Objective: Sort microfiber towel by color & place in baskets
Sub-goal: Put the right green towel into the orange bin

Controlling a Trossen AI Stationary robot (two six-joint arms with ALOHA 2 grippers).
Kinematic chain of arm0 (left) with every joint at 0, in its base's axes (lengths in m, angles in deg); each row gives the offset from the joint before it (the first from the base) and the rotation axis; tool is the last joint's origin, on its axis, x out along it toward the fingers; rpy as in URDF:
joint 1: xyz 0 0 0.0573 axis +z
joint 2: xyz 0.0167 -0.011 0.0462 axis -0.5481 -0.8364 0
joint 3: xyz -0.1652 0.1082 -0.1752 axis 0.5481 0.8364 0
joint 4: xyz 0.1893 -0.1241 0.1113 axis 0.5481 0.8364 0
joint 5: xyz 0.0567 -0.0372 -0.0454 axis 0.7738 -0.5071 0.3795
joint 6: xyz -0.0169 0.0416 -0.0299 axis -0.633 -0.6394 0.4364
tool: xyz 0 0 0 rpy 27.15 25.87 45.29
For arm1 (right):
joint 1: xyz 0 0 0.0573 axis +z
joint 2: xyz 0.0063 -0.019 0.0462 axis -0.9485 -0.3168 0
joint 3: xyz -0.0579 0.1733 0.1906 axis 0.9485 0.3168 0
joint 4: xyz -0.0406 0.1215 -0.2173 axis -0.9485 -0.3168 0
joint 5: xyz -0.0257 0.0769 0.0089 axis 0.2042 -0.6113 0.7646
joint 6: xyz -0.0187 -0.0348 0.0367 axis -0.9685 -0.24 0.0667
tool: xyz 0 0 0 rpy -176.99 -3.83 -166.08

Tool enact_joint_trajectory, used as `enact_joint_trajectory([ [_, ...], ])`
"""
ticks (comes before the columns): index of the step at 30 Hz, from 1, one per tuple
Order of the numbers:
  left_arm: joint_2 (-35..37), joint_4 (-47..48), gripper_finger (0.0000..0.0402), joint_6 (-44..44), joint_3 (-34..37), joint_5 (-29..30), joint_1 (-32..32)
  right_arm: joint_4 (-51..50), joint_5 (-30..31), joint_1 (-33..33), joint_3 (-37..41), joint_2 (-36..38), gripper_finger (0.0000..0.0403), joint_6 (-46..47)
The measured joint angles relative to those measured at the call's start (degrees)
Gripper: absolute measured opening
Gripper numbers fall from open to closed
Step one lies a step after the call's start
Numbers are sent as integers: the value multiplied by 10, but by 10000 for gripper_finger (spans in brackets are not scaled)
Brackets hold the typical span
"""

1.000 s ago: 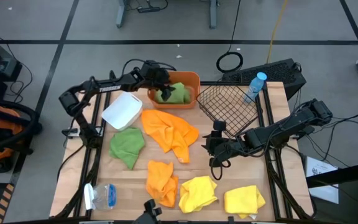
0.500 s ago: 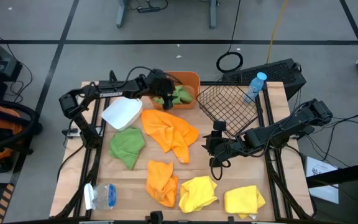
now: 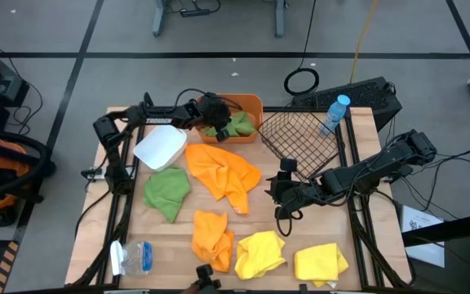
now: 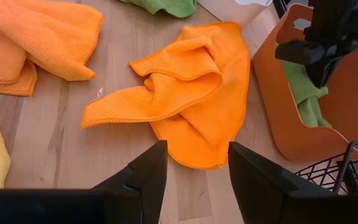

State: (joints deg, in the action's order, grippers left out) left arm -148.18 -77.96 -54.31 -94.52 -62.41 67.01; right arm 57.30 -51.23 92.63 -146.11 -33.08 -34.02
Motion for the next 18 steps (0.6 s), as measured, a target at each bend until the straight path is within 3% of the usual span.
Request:
enact_joint_trajectory([
  [5, 32, 0, 74, 34, 0, -39, -11, 0, 1, 0, 0, 0, 160, 0],
  [13, 110, 36, 166, 27, -1, -23, -32, -2, 0, 0, 0, 0, 160, 9],
  [18, 109, 52, 171, 9, -1, -27, -40, -1, 0, 0, 0, 0, 160, 9],
])
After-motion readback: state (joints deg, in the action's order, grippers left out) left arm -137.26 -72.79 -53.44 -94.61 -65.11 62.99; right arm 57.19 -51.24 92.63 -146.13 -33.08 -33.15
